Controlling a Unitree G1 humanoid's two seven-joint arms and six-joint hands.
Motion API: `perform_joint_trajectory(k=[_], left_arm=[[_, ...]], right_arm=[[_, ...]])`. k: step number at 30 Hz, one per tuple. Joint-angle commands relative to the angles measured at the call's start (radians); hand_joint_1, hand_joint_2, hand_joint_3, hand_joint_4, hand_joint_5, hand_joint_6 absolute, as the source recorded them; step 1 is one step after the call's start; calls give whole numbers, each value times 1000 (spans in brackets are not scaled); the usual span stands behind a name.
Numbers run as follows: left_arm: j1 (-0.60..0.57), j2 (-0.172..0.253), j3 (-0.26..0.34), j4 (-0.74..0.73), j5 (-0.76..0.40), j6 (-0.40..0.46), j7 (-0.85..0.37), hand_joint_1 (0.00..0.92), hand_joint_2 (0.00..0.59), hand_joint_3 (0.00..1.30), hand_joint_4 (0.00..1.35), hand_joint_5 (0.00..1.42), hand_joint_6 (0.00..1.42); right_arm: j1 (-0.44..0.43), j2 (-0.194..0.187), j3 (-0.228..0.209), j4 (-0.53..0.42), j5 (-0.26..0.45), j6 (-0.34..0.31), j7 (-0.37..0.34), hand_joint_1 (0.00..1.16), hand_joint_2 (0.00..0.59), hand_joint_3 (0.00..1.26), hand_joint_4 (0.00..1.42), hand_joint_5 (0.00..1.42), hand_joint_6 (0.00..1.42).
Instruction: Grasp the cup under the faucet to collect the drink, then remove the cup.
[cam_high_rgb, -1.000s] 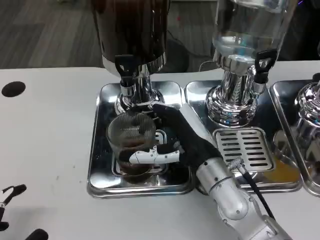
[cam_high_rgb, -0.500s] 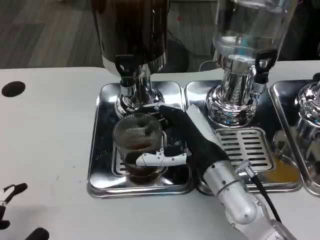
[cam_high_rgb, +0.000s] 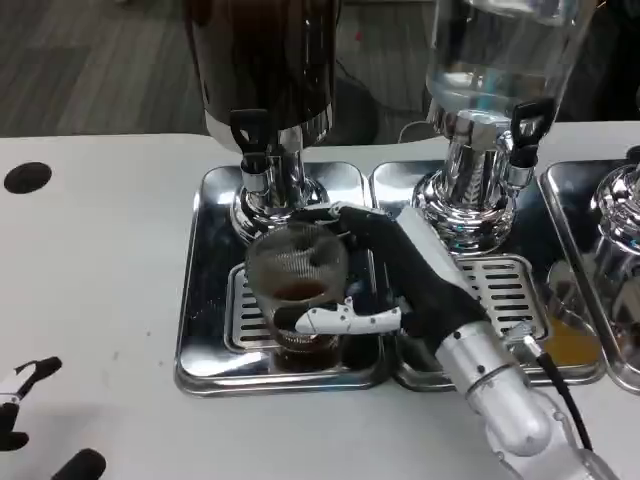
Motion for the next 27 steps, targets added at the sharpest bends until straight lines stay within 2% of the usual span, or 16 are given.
perform_joint_trajectory(k=[1,13,27], left_arm=[[-5,-5,-22,-6,1,15,-12,0,79,153,52,86,347],[-1,-5,-32,-35,7,30,-13,0,79,153,52,86,347],[-3,-11,-49,-62,20,52,-17,0,79,153,52,86,347]], right_arm=[[26,-14,-29,-71,32,5,16,828,99,486,532,543,400],[122,-65,-58,-161,63,-6,74,824,103,494,532,545,400],[221,-120,-116,-269,131,-22,138,822,104,501,539,545,410]])
